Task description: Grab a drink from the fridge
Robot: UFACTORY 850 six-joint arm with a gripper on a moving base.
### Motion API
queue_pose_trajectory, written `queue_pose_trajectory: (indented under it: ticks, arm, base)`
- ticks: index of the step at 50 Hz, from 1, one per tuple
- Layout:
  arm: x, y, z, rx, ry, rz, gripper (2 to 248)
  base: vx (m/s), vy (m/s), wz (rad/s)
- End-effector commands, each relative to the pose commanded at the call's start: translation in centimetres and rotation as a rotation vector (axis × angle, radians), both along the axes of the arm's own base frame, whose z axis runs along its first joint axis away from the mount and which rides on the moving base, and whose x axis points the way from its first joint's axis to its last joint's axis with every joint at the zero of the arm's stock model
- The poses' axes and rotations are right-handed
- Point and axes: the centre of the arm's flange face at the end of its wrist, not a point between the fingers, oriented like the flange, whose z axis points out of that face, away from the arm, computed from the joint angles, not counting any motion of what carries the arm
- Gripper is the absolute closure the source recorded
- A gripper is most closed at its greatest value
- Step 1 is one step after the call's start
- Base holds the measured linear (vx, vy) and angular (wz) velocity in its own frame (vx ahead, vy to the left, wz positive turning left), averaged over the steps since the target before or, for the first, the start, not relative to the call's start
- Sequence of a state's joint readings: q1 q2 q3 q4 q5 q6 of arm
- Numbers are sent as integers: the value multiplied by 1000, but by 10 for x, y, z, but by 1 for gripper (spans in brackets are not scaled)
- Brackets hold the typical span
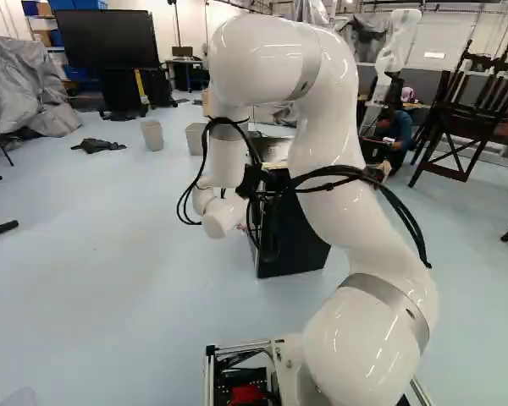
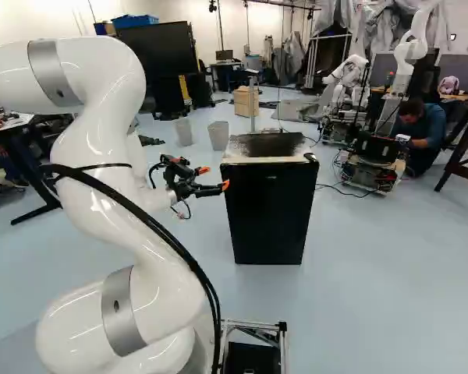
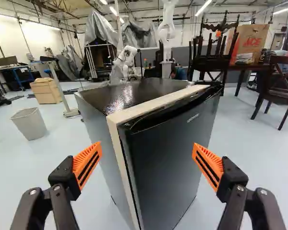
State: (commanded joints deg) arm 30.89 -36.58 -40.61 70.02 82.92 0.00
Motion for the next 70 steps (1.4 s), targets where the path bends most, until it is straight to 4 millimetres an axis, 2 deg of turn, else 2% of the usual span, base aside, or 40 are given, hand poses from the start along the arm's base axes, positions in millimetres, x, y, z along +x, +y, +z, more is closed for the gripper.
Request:
queue_pose_trajectory:
  ticks: [17,48,70]
  arm:
    - [16,10,-2,19,-24,-47,3]
    - [47,12,-5,51,-61,-140,3]
    - [54,9,-5,54,-67,-152,3]
  base:
    - [0,0,0]
    - [0,0,0]
    - [0,0,0]
